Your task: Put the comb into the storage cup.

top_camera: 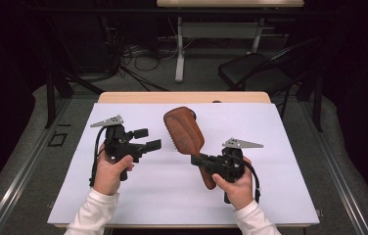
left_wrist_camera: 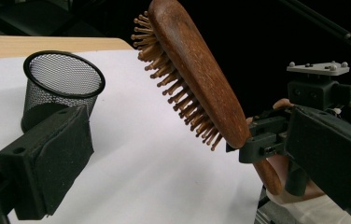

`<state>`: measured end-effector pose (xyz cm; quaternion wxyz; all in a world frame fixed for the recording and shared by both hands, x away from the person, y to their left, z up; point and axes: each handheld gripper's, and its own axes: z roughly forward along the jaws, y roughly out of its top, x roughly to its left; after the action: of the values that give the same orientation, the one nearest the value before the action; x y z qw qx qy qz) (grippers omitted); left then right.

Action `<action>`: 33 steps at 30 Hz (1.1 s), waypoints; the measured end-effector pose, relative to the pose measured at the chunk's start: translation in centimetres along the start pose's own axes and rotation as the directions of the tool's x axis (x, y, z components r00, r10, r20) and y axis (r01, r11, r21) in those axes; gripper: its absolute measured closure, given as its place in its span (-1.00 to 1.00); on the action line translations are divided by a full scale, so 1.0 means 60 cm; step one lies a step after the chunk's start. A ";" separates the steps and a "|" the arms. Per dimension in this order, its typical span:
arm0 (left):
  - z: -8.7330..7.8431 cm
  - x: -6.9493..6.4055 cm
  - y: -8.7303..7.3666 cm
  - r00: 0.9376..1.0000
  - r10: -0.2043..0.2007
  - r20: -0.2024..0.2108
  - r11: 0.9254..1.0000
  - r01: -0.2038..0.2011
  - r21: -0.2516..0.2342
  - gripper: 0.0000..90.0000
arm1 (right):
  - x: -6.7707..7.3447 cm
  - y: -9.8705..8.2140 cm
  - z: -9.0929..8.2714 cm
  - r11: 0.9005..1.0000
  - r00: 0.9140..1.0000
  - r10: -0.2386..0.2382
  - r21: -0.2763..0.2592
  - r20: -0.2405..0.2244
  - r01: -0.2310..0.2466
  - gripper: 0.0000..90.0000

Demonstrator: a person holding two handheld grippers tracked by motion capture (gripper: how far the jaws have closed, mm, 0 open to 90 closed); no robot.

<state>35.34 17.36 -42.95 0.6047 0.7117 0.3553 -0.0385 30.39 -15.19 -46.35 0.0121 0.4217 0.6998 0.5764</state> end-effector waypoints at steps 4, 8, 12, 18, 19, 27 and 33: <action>0.002 -0.001 -0.001 1.000 -0.008 0.006 1.000 0.008 0.003 -0.98 | 0.004 -0.002 0.003 1.000 1.000 -0.002 0.000 -0.011 0.002 0.62; 0.003 -0.002 -0.002 1.000 -0.007 0.012 1.000 0.007 0.010 -0.98 | 0.009 -0.004 0.006 1.000 1.000 -0.007 0.007 -0.019 0.007 0.62; 0.005 -0.005 -0.002 1.000 -0.012 0.019 1.000 0.012 0.015 -0.98 | 0.012 -0.006 0.008 1.000 1.000 -0.011 0.012 -0.027 0.012 0.62; 0.007 -0.006 -0.002 1.000 -0.010 0.019 1.000 0.009 0.019 -0.98 | 0.016 -0.007 0.010 1.000 0.999 -0.008 0.015 -0.040 0.009 0.62; 0.008 -0.006 -0.003 1.000 -0.010 0.018 1.000 0.009 0.019 -0.98 | 0.017 -0.007 0.011 1.000 0.999 -0.008 0.016 -0.041 0.009 0.62; 0.010 -0.006 -0.004 1.000 -0.017 0.020 0.999 0.017 0.029 -0.98 | 0.021 -0.011 0.016 1.000 0.999 -0.013 0.020 -0.049 0.014 0.62; 0.013 -0.005 -0.005 0.999 -0.029 0.022 0.999 0.028 0.038 -0.98 | 0.024 -0.012 0.017 1.000 0.998 -0.016 0.021 -0.061 0.017 0.62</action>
<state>35.25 16.56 -43.27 0.5948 0.7172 0.3577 -0.0619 29.55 -13.47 -46.59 -0.0091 0.3982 0.7096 0.5812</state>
